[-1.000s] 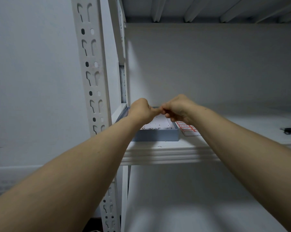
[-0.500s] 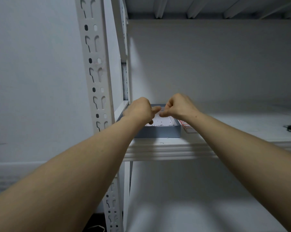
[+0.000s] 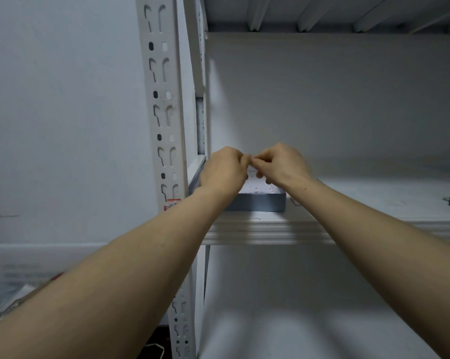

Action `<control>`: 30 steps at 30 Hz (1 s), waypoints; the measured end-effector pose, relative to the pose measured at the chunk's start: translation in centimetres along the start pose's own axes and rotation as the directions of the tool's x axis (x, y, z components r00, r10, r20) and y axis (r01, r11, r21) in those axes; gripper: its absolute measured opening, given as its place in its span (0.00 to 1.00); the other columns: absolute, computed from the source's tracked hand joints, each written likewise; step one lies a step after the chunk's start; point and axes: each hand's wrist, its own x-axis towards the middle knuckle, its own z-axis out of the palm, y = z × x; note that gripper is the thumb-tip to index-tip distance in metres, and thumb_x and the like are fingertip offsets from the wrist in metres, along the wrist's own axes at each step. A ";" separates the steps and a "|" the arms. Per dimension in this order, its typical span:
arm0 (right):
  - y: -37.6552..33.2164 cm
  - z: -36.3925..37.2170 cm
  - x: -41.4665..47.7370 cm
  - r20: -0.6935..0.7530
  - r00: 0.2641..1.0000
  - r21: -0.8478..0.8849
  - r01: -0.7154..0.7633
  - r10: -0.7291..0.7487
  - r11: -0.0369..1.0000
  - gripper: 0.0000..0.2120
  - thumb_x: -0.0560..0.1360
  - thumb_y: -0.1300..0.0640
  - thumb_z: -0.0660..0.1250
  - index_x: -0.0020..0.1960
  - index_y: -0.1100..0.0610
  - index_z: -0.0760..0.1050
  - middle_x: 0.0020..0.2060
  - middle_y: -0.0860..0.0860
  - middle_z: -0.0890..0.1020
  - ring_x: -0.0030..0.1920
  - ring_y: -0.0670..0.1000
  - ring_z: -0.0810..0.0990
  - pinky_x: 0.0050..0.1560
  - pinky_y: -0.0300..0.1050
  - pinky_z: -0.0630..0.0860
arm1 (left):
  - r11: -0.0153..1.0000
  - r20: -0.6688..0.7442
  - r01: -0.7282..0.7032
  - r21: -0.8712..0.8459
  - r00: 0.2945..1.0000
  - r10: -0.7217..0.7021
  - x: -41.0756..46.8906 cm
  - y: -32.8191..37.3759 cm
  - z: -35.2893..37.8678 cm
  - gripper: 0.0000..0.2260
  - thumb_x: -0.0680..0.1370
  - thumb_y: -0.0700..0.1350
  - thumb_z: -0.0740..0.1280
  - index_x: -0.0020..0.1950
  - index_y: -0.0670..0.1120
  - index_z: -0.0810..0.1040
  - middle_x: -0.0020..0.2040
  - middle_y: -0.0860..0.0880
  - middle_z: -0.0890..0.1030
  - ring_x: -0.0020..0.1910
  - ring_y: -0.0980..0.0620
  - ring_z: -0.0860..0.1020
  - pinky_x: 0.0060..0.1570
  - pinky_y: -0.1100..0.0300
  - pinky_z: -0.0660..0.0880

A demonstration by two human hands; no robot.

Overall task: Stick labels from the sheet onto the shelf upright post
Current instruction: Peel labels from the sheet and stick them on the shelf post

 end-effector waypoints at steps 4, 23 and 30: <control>-1.8 1.2 -1.3 -0.083 0.987 0.175 0.152 -0.140 0.973 0.11 0.76 0.58 0.64 0.54 0.49 0.81 0.47 0.49 0.85 0.49 0.51 0.82 0.52 0.49 0.78 | 0.977 -0.275 -0.198 -0.084 0.947 0.169 -3.1 -0.8 -1.0 0.14 0.79 0.43 0.60 0.63 0.45 0.77 0.54 0.46 0.81 0.55 0.47 0.75 0.55 0.56 0.71; -10.6 8.1 -4.8 0.211 0.975 0.891 -0.166 -0.062 0.422 0.14 0.82 0.52 0.53 0.54 0.56 0.76 0.50 0.54 0.82 0.53 0.54 0.80 0.62 0.54 0.74 | 0.392 0.067 0.311 -0.866 0.848 -0.525 -8.4 -9.6 -3.3 0.08 0.77 0.43 0.64 0.40 0.45 0.80 0.41 0.47 0.80 0.43 0.50 0.76 0.47 0.58 0.74; -10.9 9.2 -4.9 0.164 0.986 0.843 -0.119 -0.039 0.524 0.13 0.80 0.49 0.53 0.57 0.51 0.73 0.57 0.53 0.79 0.60 0.55 0.76 0.64 0.57 0.71 | 0.373 0.066 0.292 -0.881 0.855 -0.515 -8.5 -9.8 -2.6 0.12 0.77 0.42 0.62 0.36 0.48 0.79 0.31 0.52 0.80 0.34 0.54 0.76 0.38 0.64 0.74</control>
